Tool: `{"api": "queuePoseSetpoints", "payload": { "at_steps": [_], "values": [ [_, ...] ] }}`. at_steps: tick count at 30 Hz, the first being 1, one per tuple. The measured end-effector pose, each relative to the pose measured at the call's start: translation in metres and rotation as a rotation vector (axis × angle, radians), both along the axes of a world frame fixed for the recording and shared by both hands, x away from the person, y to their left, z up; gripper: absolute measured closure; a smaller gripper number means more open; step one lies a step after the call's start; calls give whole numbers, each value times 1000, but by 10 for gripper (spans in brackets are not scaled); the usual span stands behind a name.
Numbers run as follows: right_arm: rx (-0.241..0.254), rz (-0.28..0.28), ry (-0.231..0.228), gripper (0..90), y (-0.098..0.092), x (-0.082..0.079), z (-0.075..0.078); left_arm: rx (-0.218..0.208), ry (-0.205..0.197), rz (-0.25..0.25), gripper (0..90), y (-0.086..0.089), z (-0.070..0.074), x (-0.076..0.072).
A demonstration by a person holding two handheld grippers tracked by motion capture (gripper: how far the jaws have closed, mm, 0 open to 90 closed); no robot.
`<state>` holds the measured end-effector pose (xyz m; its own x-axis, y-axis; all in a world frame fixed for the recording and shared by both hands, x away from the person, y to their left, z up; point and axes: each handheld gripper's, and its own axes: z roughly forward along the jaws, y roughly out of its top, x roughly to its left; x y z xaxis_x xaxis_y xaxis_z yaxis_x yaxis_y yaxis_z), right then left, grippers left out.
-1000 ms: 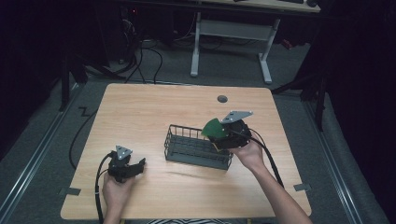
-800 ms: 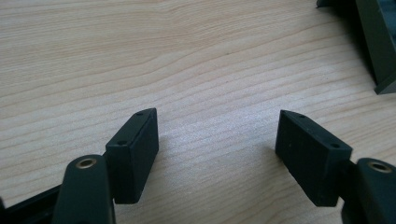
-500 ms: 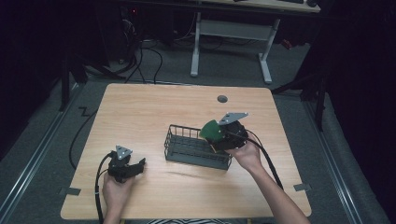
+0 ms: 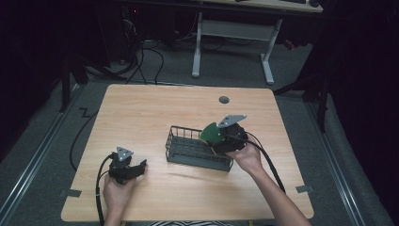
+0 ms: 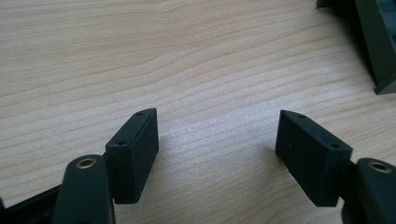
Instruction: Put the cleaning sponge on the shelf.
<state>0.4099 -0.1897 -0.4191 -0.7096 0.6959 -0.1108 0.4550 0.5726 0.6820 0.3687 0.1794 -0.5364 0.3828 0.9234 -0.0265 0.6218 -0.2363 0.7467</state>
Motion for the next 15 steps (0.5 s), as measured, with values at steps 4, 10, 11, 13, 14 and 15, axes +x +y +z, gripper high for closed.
{"api": "queuePoseSetpoints", "payload": {
  "at_steps": [4,10,11,13,14,15],
  "values": [
    [-19,0,-7,293,0,-2,-1,0,0,0,306,0,0,0],
    [-34,11,-7,293,3,-3,-3,1,0,0,306,0,0,0],
    [-33,13,-5,293,3,-4,-4,0,0,0,306,0,0,0],
    [-30,9,-4,293,2,-5,-5,0,0,0,306,0,0,0],
    [-31,10,-1,292,1,-5,-6,0,0,0,306,0,0,0],
    [-29,10,4,291,1,-6,-7,0,0,0,306,0,0,0]
  ]
}}
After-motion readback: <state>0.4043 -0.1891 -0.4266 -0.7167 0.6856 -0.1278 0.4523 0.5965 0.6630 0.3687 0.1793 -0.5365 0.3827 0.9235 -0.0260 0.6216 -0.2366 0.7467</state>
